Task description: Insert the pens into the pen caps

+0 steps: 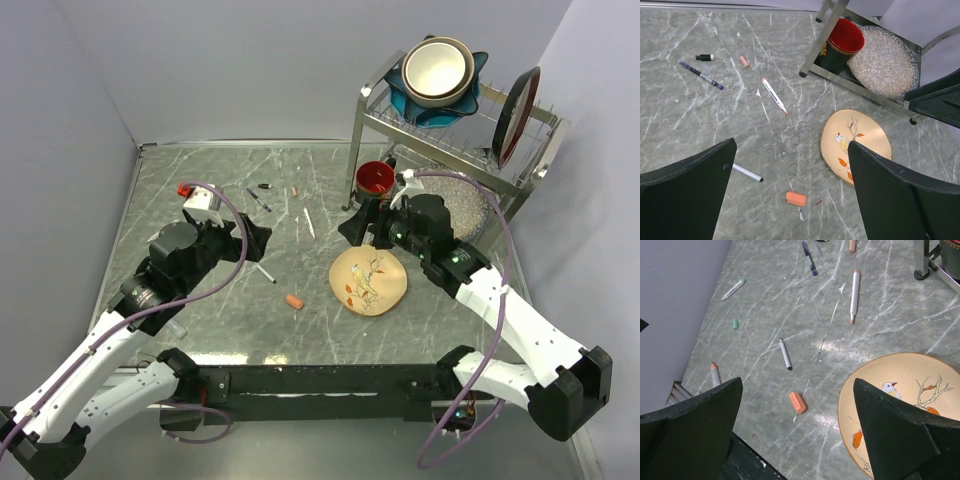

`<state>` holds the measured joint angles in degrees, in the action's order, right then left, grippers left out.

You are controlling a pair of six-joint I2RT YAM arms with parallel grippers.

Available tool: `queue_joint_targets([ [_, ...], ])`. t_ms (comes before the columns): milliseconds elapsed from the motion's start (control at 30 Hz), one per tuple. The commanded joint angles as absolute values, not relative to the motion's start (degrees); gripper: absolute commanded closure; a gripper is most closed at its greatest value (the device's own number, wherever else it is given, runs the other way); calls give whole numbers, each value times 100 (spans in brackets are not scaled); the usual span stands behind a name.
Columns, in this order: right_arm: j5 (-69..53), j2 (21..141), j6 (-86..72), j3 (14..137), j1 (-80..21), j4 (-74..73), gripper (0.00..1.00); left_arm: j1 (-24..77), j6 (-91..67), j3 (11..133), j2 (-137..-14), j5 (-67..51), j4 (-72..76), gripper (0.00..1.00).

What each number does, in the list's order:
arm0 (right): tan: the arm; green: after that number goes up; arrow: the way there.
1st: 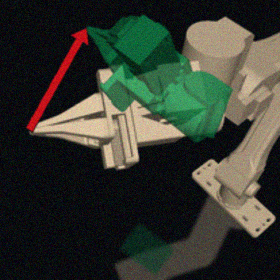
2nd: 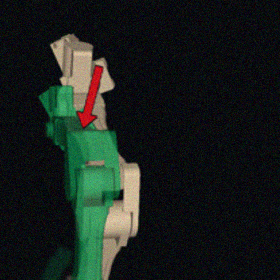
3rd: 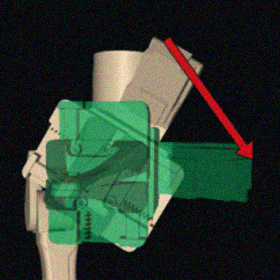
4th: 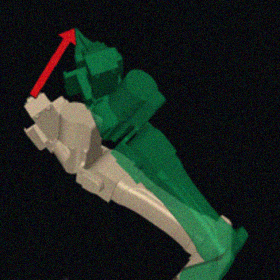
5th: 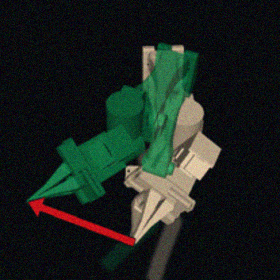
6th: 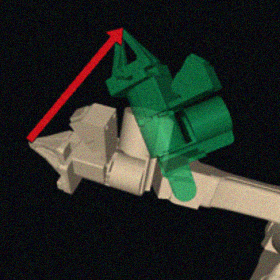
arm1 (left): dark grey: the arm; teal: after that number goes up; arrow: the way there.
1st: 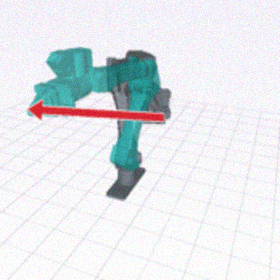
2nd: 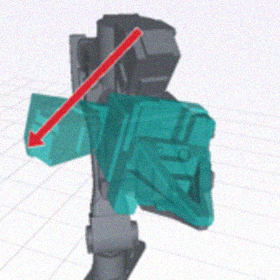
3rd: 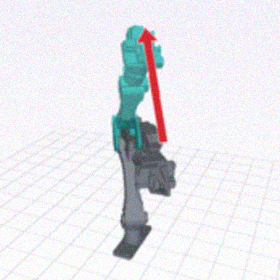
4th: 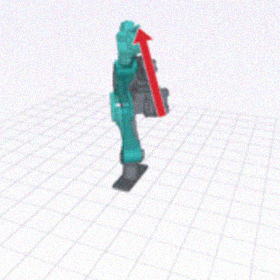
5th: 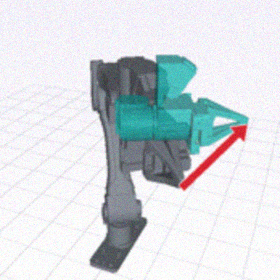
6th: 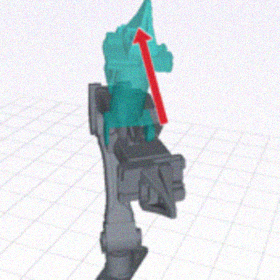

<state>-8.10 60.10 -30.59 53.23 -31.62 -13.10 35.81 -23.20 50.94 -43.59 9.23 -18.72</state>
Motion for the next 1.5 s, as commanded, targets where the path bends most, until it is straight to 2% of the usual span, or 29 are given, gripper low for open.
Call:
queue_joint_targets([
  [0, -686, 5766, -3120, 5379, -3190, -1151, 0, 3577, -2259, 5036, -4333, 1063, -1714, 1],
  [300, -1045, 5353, -3164, 4984, -3190, -1028, 0, 3568, -2952, 5395, -5061, 2002, -2091, 1],
  [500, -1634, 5028, -3094, 4597, -3182, -722, 0, 3568, -3524, 6255, -6379, 2644, -2601, 6],
  [600, -1792, 4879, -3041, 4456, -3190, -519, 2, 3568, -3753, 6486, -6951, 2908, -2445, 12],
  [667, -1819, 4852, -3041, 4439, -3182, -484, 4, 3568, -3718, 6451, -7240, 2787, -2085, 20],
  [800, -1977, 4746, -2997, 4421, -3190, -518, 5, 3568, -3867, 6713, -8005, 2426, -1521, 24],
  [900, -1837, 4623, -2918, 4403, -3190, -580, 5, 3568, -4086, 7091, -8743, 2400, -1433, 35],
  [1167, -1819, 4465, -2927, 4368, -3190, -510, 5, 3568, -4324, 8366, -10842, 2171, -1704, 40],
  [1467, -1749, 4438, -2900, 4342, -3190, -519, 4, 3568, -4227, 9227, -11987, 1881, -1696, 45],
])
